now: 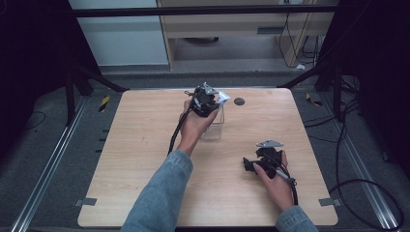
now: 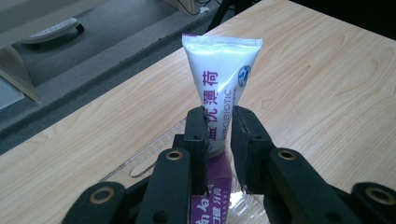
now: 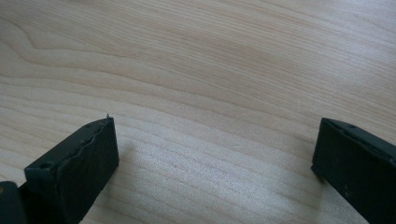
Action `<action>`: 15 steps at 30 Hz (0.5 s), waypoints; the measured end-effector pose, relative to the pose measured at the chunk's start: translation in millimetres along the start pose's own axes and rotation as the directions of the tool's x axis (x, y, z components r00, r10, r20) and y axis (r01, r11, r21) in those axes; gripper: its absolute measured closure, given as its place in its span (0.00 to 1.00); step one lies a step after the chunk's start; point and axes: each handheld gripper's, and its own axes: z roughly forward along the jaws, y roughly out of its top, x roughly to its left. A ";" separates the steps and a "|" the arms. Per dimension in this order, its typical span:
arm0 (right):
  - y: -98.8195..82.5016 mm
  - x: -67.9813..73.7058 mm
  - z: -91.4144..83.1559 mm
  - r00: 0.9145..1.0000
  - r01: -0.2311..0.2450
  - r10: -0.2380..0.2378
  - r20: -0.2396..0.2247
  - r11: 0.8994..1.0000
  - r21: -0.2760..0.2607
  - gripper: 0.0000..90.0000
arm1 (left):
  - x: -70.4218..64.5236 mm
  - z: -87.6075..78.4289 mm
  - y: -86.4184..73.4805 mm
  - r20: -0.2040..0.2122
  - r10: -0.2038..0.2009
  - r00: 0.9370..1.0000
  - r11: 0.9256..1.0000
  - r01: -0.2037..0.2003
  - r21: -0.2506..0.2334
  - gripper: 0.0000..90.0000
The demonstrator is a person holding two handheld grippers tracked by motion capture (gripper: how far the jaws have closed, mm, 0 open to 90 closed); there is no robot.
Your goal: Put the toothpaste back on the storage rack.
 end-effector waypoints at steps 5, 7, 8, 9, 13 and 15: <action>0.0 0.0 0.0 1.000 0.000 0.000 0.000 1.000 0.000 0.01 | 1.6 -5.3 -1.4 -0.001 -0.009 1.000 1.000 0.009 -0.011 0.84; -0.1 -0.2 0.2 1.000 0.004 -0.004 0.002 1.000 -0.001 0.01 | 0.6 -9.3 -2.2 -0.002 0.005 1.000 1.000 -0.005 -0.011 0.83; -0.1 -0.2 0.2 1.000 0.004 -0.004 0.002 1.000 -0.001 0.01 | 0.6 -9.3 -2.2 -0.002 0.005 1.000 1.000 -0.005 -0.011 0.83; -0.1 -0.1 0.2 1.000 0.003 -0.003 0.002 1.000 -0.001 0.01 | 1.5 -13.3 -2.9 0.001 0.001 1.000 1.000 -0.001 -0.015 0.82; -0.1 0.0 -0.1 1.000 0.001 -0.001 -0.001 1.000 0.000 0.01 | 1.8 -23.2 -6.5 -0.003 0.017 1.000 0.999 -0.017 -0.035 0.79; -0.2 0.1 0.2 1.000 0.003 -0.003 -0.001 1.000 -0.001 0.01 | 3.1 -28.5 -9.0 0.003 0.010 1.000 0.999 -0.009 -0.044 0.77</action>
